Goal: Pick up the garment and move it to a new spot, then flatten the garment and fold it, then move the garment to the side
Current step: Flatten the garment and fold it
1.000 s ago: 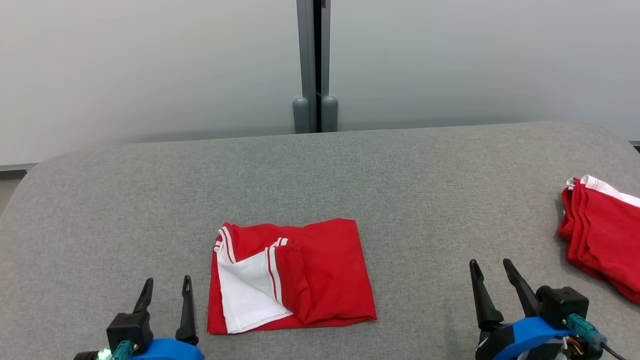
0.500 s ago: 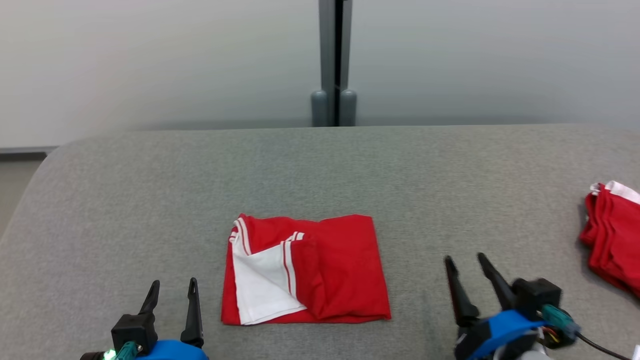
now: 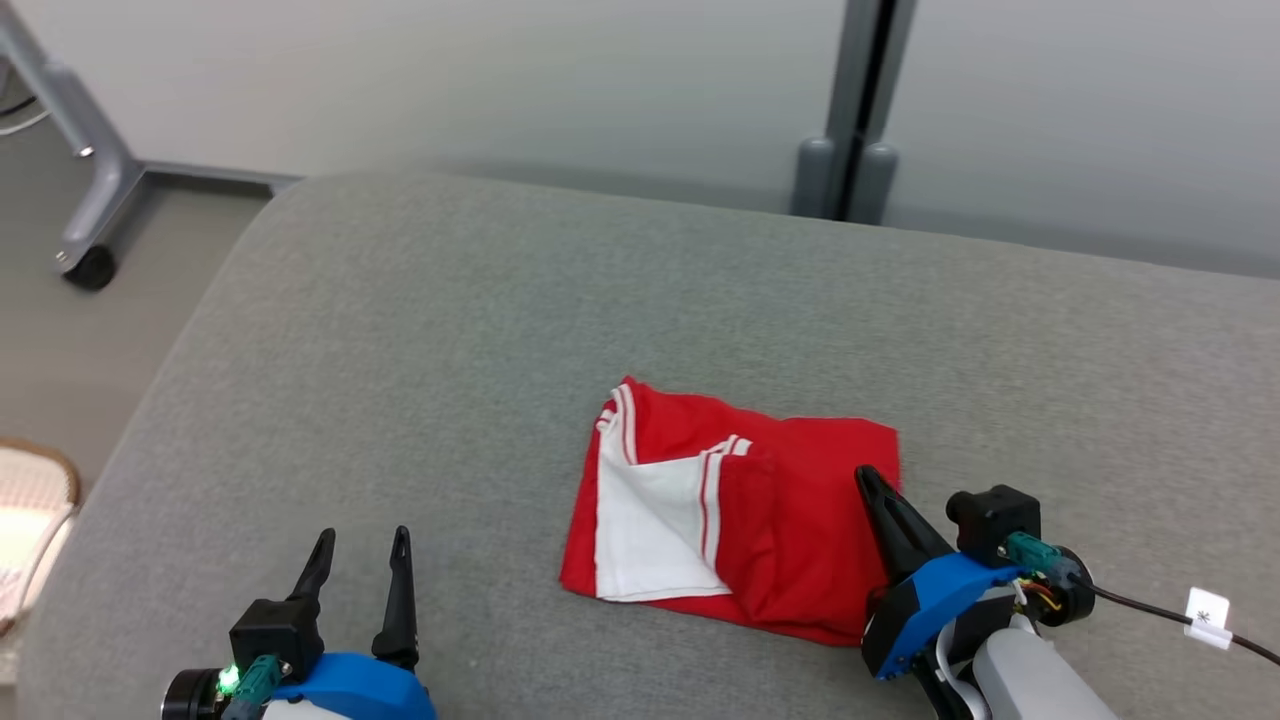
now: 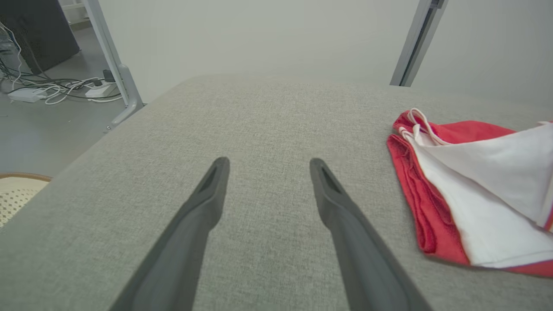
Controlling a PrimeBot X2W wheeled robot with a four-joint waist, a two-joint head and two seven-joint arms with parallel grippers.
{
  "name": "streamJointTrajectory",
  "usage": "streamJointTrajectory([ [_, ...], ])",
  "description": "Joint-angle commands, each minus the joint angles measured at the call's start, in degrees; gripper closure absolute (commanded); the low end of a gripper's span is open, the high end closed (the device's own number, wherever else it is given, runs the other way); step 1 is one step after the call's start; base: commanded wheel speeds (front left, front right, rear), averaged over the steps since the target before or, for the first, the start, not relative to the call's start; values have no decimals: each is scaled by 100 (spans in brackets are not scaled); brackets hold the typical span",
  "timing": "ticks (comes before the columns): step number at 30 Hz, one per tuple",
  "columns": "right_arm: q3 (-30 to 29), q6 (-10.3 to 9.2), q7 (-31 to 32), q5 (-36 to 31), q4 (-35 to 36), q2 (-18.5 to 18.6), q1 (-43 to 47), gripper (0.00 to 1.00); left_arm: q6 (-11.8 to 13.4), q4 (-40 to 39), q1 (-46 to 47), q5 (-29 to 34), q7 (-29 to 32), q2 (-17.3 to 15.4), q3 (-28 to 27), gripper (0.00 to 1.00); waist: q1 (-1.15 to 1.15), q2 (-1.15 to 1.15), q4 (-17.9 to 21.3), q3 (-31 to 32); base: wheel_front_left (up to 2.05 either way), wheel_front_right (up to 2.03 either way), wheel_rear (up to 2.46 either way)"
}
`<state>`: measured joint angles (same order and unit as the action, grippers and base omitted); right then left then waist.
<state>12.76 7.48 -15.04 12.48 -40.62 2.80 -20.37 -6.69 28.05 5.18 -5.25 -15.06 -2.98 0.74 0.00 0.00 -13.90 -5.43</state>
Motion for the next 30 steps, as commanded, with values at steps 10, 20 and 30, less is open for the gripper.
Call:
streamJointTrajectory([
  [10,966,3,-17,32,-374,22,-554,100,-84,9,221,-123,-13,8,-26,0,0,0,-495,-415,0,0,0],
  [20,3188,3,-17,807,124,25,-430,100,-82,-45,289,-256,-13,8,124,0,0,0,-233,-320,0,0,0],
  [30,1761,3,-17,410,468,24,-147,100,-59,-149,148,-204,-13,7,-18,0,0,0,459,-112,0,0,0],
])
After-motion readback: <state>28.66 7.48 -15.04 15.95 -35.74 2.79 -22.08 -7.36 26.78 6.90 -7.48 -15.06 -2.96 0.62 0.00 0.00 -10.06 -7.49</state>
